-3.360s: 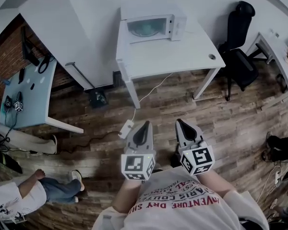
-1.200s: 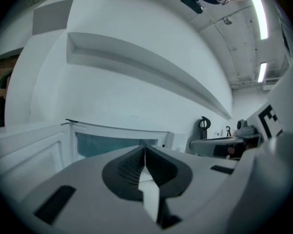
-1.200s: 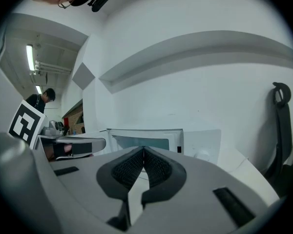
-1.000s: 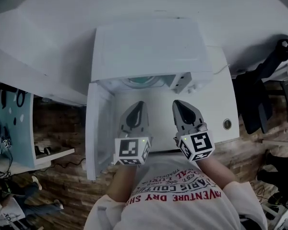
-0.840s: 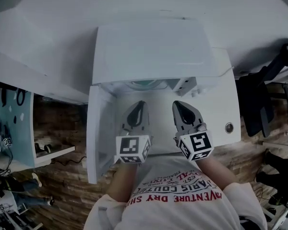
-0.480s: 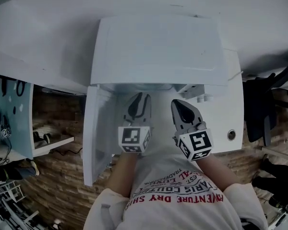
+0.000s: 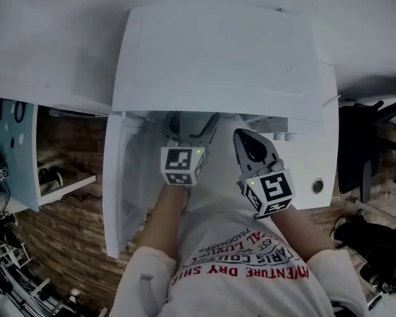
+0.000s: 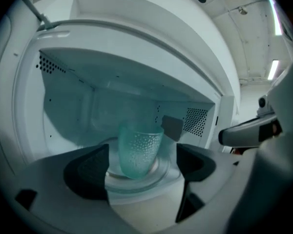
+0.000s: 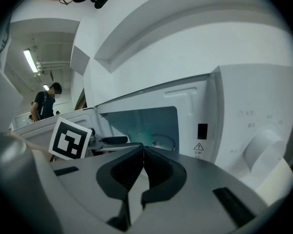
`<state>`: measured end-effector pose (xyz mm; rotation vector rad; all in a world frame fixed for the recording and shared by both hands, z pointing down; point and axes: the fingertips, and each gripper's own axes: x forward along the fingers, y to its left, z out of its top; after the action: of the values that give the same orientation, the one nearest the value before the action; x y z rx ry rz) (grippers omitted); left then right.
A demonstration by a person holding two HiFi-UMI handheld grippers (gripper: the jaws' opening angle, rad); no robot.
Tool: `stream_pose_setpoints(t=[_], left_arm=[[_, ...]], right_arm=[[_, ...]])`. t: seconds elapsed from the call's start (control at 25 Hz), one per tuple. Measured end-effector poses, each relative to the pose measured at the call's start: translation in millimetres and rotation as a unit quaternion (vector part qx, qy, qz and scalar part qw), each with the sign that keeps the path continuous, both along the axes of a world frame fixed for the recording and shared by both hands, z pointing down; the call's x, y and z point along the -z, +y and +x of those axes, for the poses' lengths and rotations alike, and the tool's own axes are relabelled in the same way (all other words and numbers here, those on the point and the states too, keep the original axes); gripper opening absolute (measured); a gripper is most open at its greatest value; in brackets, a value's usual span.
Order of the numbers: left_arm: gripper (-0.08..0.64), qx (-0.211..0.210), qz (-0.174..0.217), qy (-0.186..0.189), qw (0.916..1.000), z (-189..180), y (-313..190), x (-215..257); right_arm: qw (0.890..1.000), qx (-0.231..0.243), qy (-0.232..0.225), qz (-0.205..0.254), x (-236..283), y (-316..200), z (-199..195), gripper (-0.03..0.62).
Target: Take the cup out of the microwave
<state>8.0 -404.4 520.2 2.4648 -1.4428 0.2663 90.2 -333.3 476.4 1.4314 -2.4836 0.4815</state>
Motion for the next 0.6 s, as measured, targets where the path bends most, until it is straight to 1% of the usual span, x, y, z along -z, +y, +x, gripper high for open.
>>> stream_pose_setpoints(t=[0.2, 0.44, 0.6], left_arm=[[0.425, -0.003, 0.023, -0.036, 0.9991, 3.1, -21.9, -8.4], [0.423, -0.021, 0.02, -0.076, 0.9967, 17.1, -36.2, -12.4], [0.423, -0.02, 0.025, -0.096, 0.9949, 18.6, -42.9, -16.1]], right_arm=[[1.0, -0.001, 0.005, -0.003, -7.4, -4.6, 0.2, 0.012], [1.0, -0.011, 0.005, -0.01, -17.0, -9.3, 4.7, 0.012], [1.0, -0.015, 0.003, -0.017, -21.6, -6.6, 4.6, 0.012]])
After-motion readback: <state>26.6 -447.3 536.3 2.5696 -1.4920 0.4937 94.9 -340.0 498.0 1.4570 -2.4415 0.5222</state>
